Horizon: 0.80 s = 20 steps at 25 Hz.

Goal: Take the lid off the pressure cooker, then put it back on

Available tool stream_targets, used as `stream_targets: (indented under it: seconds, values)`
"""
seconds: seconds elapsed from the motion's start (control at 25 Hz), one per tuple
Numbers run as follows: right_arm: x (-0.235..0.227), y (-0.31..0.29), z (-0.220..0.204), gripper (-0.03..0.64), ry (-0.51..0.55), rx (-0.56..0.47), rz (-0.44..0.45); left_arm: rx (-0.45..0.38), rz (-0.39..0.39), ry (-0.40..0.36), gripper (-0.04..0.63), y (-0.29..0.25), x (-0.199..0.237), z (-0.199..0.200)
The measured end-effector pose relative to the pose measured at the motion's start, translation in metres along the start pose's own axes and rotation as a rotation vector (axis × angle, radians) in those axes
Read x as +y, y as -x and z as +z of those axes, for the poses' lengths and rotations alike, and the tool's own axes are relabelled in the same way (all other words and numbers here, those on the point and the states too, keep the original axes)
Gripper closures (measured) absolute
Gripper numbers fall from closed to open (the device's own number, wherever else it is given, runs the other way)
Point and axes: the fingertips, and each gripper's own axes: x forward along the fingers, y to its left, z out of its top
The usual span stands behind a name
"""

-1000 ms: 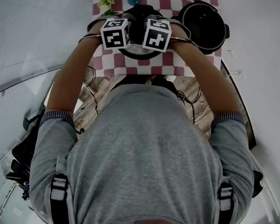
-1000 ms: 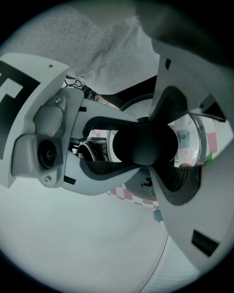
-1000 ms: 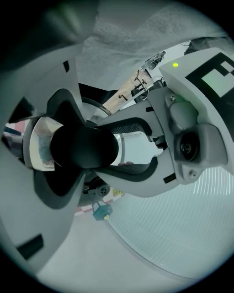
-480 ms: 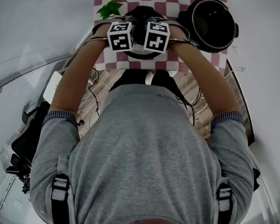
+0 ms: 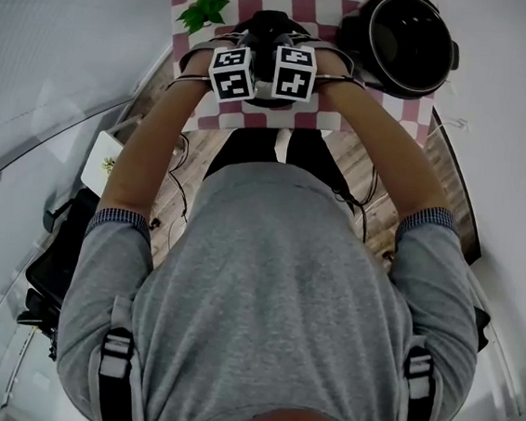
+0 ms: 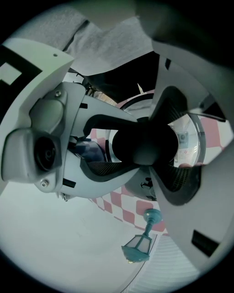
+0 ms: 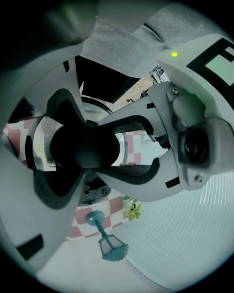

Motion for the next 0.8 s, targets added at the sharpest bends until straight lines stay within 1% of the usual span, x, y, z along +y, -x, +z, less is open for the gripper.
stream_targets:
  seconds: [0.36,0.6,0.8]
  values:
    - [0.002,-0.029,-0.014,0.325,-0.002,-0.002,-0.009,0.022,-0.004,-0.012,0.296,-0.031,-0.003,-0.01]
    - [0.008,-0.04,-0.023,0.324,0.016,-0.001,-0.032,0.0,0.019,-0.005,0.296,-0.043,-0.009,-0.011]
    - [0.006,-0.041,-0.023,0.319,0.017,0.009,-0.034,0.0,0.009,0.0,0.294,-0.044,-0.008,-0.011]
